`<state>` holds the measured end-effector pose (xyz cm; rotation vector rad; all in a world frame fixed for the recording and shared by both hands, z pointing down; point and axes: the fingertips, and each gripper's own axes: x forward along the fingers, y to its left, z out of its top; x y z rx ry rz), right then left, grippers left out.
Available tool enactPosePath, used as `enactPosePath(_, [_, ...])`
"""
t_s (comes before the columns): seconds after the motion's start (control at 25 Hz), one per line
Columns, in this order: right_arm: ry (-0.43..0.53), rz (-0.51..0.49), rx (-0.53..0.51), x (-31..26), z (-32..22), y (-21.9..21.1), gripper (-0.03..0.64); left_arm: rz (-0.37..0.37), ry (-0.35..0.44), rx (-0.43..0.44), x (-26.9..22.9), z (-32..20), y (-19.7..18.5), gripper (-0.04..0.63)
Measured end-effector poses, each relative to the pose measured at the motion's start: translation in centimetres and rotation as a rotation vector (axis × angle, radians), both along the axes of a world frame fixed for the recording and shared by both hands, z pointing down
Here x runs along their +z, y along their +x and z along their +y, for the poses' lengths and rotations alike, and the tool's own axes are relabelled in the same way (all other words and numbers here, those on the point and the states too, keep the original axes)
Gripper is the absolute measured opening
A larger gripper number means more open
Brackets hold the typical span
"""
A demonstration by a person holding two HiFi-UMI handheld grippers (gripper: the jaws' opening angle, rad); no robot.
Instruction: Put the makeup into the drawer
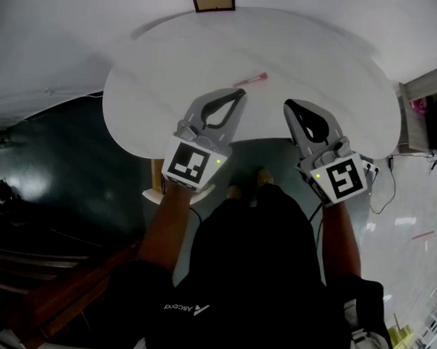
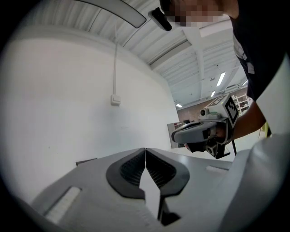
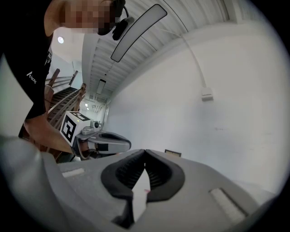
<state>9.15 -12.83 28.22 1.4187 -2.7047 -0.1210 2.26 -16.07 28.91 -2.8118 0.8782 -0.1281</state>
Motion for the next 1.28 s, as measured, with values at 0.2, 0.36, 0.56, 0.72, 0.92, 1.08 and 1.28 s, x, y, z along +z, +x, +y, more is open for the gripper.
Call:
enactPosePath(0.2, [-0.006, -0.014, -0.033, 0.9, -2.6, 1.6, 0.003, -0.118, -0.056, 0.0, 3.0, -3.5, 2.0, 0.015])
enactPosePath(0.36, [-0.033, -0.019, -0.042, 1.7, -4.6, 3.0, 0.003, -0.242, -0.104, 0.013, 5.7, -6.1, 3.9, 0.093])
enactPosePath(0.56, [-0.046, -0.032, -0.059, 2.4, -6.8, 4.1, 0.003, -0.403, -0.153, 0.039, 9.2, -8.9, 5.0, 0.105])
enactPosePath(0.72, [-0.067, -0.046, -0.069, 3.6, -8.5, 5.1, 0.003, -0.525, -0.207, 0.058, 12.4, -11.0, 5.9, 0.124])
enactPosePath(0.92, [-0.09, -0.049, -0.069, 4.9, -10.4, 6.2, 0.003, -0.664, -0.284, 0.089, 16.5, -13.0, 6.7, 0.124])
enactPosePath(1.08, [-0.113, -0.06, -0.06, 5.8, -11.6, 7.5, 0.003, -0.78, -0.351, 0.136, 19.8, -14.1, 7.4, 0.128])
enactPosePath(1.28, [-0.132, -0.067, -0.049, 6.7, -12.8, 8.6, 0.003, -0.89, -0.408, 0.193, 22.7, -14.9, 8.1, 0.129])
